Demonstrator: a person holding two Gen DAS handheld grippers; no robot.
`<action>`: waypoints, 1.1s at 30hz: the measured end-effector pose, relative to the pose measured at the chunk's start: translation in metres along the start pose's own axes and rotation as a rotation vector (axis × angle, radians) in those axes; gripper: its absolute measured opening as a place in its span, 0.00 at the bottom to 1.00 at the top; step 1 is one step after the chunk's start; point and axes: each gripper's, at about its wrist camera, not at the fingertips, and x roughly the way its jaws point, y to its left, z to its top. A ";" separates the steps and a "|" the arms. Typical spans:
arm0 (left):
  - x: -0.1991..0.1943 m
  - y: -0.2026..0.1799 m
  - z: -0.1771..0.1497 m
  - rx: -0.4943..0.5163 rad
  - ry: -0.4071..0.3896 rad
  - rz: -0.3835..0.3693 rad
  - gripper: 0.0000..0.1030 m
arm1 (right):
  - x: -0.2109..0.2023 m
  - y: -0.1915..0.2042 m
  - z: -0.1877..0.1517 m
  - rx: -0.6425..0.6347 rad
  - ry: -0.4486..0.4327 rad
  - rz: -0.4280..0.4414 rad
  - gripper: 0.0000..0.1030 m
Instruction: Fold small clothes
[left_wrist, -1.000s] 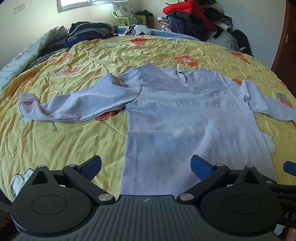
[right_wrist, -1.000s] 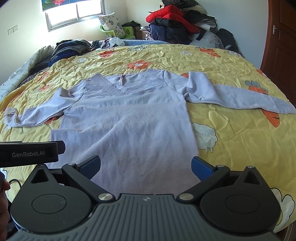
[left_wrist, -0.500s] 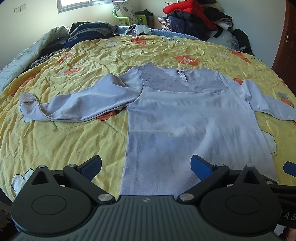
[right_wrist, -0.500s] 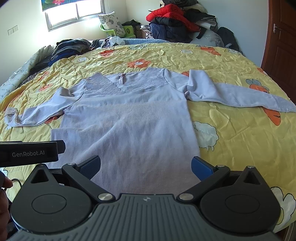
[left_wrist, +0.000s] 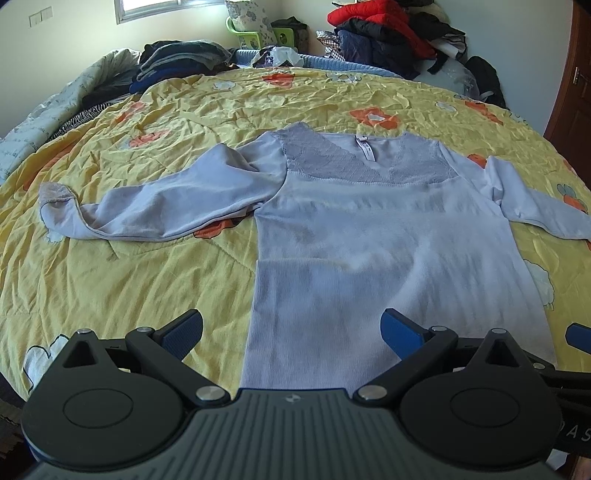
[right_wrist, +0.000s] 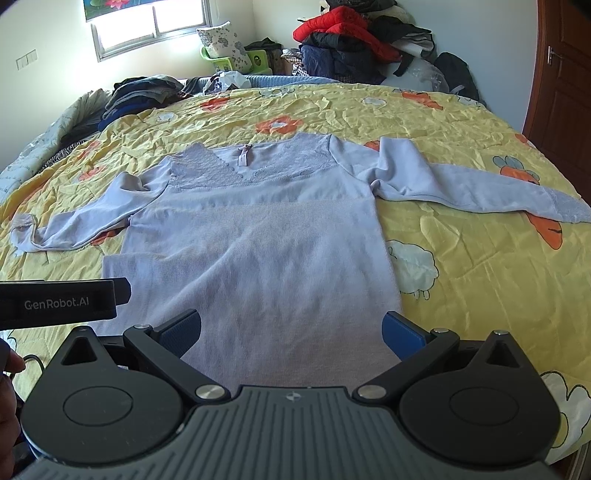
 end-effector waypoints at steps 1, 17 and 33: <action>0.000 0.000 0.000 0.000 0.000 0.000 1.00 | 0.000 0.000 0.000 0.001 0.001 0.000 1.00; 0.001 -0.001 0.000 0.002 0.005 0.000 1.00 | 0.002 0.001 0.000 0.005 0.007 0.004 1.00; 0.016 -0.016 0.015 0.068 -0.028 -0.002 1.00 | 0.010 -0.044 0.004 0.112 -0.067 0.110 1.00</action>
